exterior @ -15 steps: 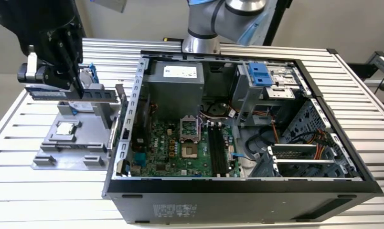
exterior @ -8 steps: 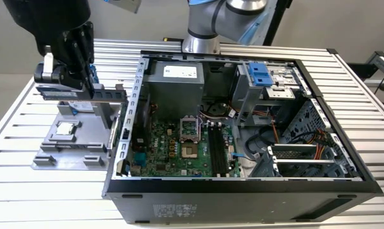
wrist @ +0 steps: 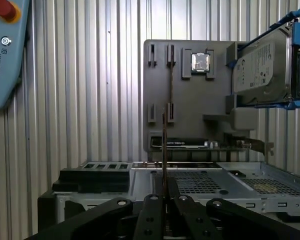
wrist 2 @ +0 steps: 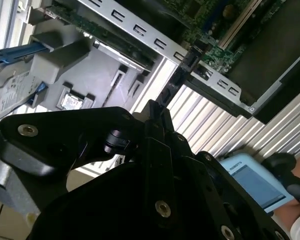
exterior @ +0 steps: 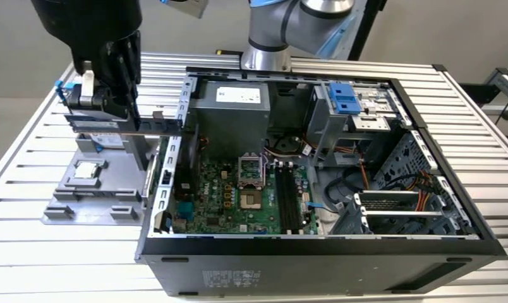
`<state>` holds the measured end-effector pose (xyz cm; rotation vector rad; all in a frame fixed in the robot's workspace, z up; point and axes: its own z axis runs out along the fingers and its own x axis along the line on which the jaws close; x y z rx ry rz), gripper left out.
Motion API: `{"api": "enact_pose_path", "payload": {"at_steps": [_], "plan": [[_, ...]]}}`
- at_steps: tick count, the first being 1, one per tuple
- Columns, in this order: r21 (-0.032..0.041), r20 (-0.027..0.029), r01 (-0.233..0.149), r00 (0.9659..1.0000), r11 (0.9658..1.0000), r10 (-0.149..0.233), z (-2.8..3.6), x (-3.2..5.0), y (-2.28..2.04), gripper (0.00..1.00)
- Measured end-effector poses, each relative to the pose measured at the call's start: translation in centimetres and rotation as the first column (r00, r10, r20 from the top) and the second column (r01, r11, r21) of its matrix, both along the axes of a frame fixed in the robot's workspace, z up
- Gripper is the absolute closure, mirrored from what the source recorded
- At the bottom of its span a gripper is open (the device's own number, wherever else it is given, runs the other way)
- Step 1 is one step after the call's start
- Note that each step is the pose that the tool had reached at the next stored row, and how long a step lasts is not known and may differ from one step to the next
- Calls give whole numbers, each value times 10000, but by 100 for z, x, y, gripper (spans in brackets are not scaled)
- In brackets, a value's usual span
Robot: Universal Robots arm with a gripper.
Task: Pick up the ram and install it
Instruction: 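Pick up the ram and move it above insertion slot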
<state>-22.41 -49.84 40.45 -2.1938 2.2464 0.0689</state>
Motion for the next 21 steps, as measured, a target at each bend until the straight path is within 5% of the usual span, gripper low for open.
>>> {"api": "enact_pose_path", "payload": {"at_steps": [6, 8, 21], "plan": [[0, -19, 1, 10000, 10000, -1, 2, 141, 0, 100], [0, -34, 0, 10000, 10000, 0, 4, 255, 0, 100], [0, -71, 1, 10000, 10000, -1, 9, 552, -1, 100]]}}
